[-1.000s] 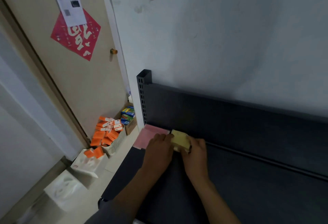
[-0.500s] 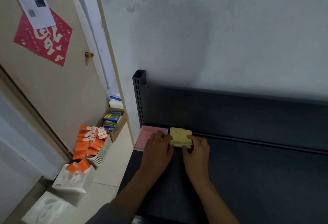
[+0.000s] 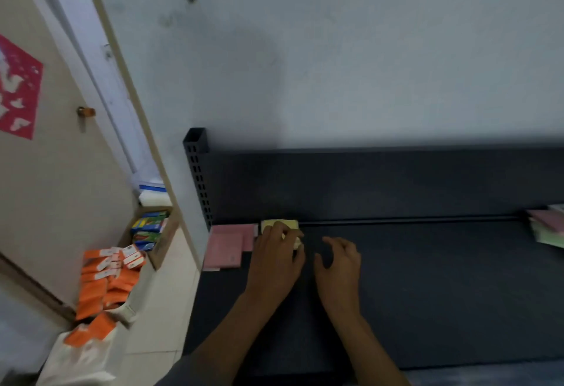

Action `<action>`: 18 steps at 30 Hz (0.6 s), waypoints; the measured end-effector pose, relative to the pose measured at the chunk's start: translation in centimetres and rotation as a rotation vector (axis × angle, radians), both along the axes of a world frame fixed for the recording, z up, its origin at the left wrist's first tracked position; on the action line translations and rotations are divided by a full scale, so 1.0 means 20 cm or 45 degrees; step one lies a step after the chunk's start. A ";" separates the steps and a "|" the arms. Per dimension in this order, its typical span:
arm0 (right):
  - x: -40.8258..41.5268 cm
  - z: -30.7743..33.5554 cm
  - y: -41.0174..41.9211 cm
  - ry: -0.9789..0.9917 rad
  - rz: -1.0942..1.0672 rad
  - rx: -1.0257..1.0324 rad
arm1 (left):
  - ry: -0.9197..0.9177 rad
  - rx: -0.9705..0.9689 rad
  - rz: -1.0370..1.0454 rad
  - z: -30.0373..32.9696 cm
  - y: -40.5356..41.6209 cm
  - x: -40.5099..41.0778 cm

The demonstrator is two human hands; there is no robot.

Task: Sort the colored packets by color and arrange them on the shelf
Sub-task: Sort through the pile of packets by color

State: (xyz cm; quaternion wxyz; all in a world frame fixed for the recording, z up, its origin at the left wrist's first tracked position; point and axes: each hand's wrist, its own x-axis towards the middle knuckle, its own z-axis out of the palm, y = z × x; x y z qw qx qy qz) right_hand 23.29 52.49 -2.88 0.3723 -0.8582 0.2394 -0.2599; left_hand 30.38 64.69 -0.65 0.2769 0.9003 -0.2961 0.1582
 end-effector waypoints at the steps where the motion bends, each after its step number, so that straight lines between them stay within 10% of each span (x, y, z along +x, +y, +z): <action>1: -0.03 0.00 -0.05 0.008 -0.036 -0.001 | -0.001 -0.013 -0.043 0.00 -0.06 -0.01; 18: -0.68 0.00 -0.93 -0.074 -0.554 0.034 | 0.016 0.043 -0.709 -0.01 -1.18 -0.47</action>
